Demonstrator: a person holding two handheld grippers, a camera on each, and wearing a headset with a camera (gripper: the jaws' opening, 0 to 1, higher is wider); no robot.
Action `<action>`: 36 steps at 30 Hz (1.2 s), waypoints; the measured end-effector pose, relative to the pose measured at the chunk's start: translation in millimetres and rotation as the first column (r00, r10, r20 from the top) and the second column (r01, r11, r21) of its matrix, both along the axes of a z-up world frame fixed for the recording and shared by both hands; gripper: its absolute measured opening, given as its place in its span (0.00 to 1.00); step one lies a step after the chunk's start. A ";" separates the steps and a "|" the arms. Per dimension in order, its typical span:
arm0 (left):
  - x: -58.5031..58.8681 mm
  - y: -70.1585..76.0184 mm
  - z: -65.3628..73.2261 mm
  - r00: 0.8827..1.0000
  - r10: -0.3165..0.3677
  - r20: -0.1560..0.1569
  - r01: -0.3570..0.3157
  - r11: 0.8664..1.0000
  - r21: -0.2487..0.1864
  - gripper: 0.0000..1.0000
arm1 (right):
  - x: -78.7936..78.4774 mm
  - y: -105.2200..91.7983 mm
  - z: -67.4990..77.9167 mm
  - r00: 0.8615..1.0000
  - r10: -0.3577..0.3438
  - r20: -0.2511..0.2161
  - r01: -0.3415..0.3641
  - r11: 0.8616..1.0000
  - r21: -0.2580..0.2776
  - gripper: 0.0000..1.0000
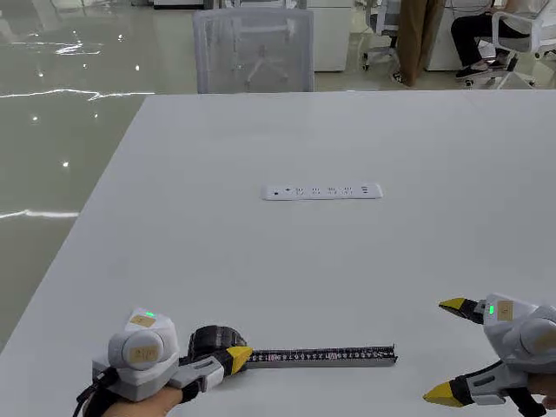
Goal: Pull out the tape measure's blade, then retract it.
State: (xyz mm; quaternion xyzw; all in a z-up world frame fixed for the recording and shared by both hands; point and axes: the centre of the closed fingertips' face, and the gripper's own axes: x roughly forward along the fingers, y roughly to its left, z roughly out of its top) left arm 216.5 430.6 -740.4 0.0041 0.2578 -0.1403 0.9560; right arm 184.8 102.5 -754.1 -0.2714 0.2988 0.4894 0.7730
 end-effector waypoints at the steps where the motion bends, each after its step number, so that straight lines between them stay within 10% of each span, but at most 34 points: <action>1: 0.5 -1.3 -0.2 1.000 0.006 0.003 -0.006 1.000 -0.007 1.00 | 1.2 1.5 -0.1 1.000 0.010 -0.006 -0.010 1.000 -0.002 0.88; 7: -1.8 -6.8 -19.1 0.997 0.060 -0.038 -0.061 0.998 -0.022 1.00 | 8.5 14.1 -5.2 0.995 0.054 -0.089 -0.056 0.998 -0.020 0.91; 13: -1.1 -8.2 -18.5 0.997 0.080 -0.013 -0.080 0.996 -0.024 1.00 | 11.7 28.5 -13.4 0.985 0.122 -0.125 -0.131 0.989 -0.069 0.82; 21: -5.9 -1.4 -38.1 0.991 0.114 -0.073 -0.117 0.992 -0.047 0.97 | 8.9 40.5 -25.8 0.971 0.188 -0.151 -0.205 0.973 -0.106 0.64; 36: -3.7 -9.7 -38.3 0.994 0.097 -0.055 -0.099 0.995 -0.026 0.93 | 12.1 34.8 -53.5 0.949 0.229 -0.217 -0.269 0.946 -0.178 0.37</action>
